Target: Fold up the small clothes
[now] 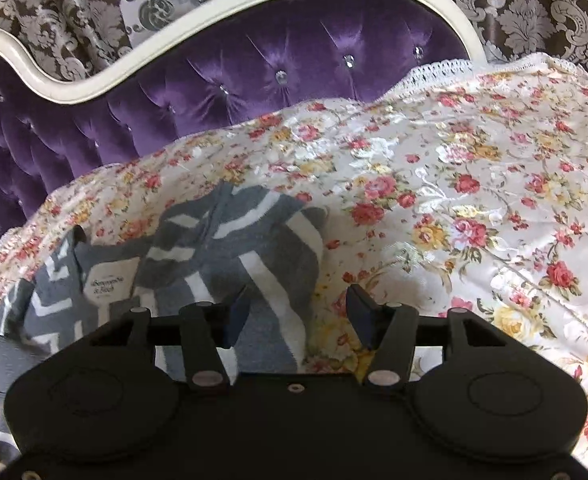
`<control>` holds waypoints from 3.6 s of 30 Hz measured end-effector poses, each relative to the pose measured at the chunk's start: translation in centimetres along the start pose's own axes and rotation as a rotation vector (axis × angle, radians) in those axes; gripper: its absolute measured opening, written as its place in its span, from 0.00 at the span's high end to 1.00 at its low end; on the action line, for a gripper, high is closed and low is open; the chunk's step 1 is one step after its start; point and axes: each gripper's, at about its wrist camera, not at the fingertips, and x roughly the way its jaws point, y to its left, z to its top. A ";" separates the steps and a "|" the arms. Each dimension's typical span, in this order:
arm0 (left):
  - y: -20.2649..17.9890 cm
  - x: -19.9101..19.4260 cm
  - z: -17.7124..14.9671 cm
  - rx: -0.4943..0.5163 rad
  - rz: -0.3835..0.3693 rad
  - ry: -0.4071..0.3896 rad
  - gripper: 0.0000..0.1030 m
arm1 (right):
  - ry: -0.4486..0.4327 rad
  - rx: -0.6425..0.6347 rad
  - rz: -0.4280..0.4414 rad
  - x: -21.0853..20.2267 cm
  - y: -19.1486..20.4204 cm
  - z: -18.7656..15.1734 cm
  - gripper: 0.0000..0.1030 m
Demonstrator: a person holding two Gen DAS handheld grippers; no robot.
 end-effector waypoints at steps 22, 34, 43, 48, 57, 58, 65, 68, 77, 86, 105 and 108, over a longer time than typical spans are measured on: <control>-8.2 10.1 6.6 0.146 -0.026 -0.054 0.39 | -0.052 -0.131 0.077 -0.8 2.2 -0.1 0.36; -6.8 9.4 5.0 0.197 -0.030 -0.057 0.39 | -0.051 -0.224 0.091 -0.4 4.2 -0.8 0.36; -0.8 4.0 8.4 0.036 -0.033 -0.197 0.16 | -0.080 -0.180 0.131 -1.1 3.9 -0.4 0.36; 5.0 2.3 9.6 -0.108 0.066 -0.230 0.15 | -0.095 -0.165 0.140 -1.4 3.8 -0.3 0.36; 12.7 1.6 8.6 -0.369 0.112 -0.225 0.08 | -0.092 -0.145 0.158 -1.4 4.0 -0.3 0.36; 13.2 1.8 8.4 -0.385 0.114 -0.220 0.08 | -0.092 -0.148 0.160 -1.3 4.1 -0.3 0.36; 15.6 2.9 7.8 -0.440 0.124 -0.217 0.08 | -0.082 -0.158 0.159 -1.1 4.4 -0.5 0.36; 16.1 3.0 8.0 -0.465 0.112 -0.246 0.08 | -0.078 -0.163 0.156 -1.0 4.4 -0.6 0.36; 16.2 2.8 8.0 -0.476 0.120 -0.276 0.09 | -0.067 -0.177 0.154 -0.8 4.7 -0.7 0.36; 15.9 3.4 7.1 -0.513 0.052 -0.246 0.08 | -0.051 -0.193 0.150 -0.4 4.9 -1.0 0.36; 17.0 2.5 8.3 -0.573 0.094 -0.373 0.92 | -0.035 -0.216 0.145 -0.1 5.5 -1.3 0.36; 16.3 0.9 9.3 -0.506 0.126 -0.415 0.92 | -0.038 -0.214 0.148 -0.1 5.5 -1.2 0.36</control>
